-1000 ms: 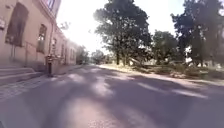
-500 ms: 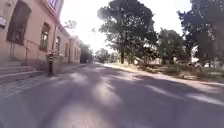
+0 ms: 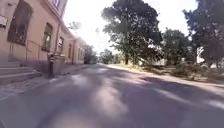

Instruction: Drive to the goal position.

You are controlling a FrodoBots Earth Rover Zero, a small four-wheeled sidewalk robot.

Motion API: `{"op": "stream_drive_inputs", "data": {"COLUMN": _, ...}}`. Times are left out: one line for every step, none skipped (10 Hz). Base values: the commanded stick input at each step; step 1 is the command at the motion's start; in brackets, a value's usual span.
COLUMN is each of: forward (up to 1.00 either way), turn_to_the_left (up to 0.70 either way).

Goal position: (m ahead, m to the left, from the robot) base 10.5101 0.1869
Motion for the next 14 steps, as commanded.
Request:
{"op": "stream_drive_inputs", "data": {"forward": 0.7, "turn_to_the_left": 0.14}}
{"op": "stream_drive_inputs", "data": {"forward": 0.7, "turn_to_the_left": 0.14}}
{"op": "stream_drive_inputs", "data": {"forward": 0.7, "turn_to_the_left": 0.14}}
{"op": "stream_drive_inputs", "data": {"forward": 0.7, "turn_to_the_left": 0.14}}
{"op": "stream_drive_inputs", "data": {"forward": 0.7, "turn_to_the_left": 0.14}}
{"op": "stream_drive_inputs", "data": {"forward": 0.7, "turn_to_the_left": 0.14}}
{"op": "stream_drive_inputs", "data": {"forward": 0.7, "turn_to_the_left": 0.14}}
{"op": "stream_drive_inputs", "data": {"forward": 0.7, "turn_to_the_left": 0.13}}
{"op": "stream_drive_inputs", "data": {"forward": 0.7, "turn_to_the_left": 0.0}}
{"op": "stream_drive_inputs", "data": {"forward": 0.7, "turn_to_the_left": 0.0}}
{"op": "stream_drive_inputs", "data": {"forward": 0.7, "turn_to_the_left": 0.0}}
{"op": "stream_drive_inputs", "data": {"forward": 0.7, "turn_to_the_left": 0.0}}
{"op": "stream_drive_inputs", "data": {"forward": 0.7, "turn_to_the_left": 0.0}}
{"op": "stream_drive_inputs", "data": {"forward": 0.7, "turn_to_the_left": 0.0}}
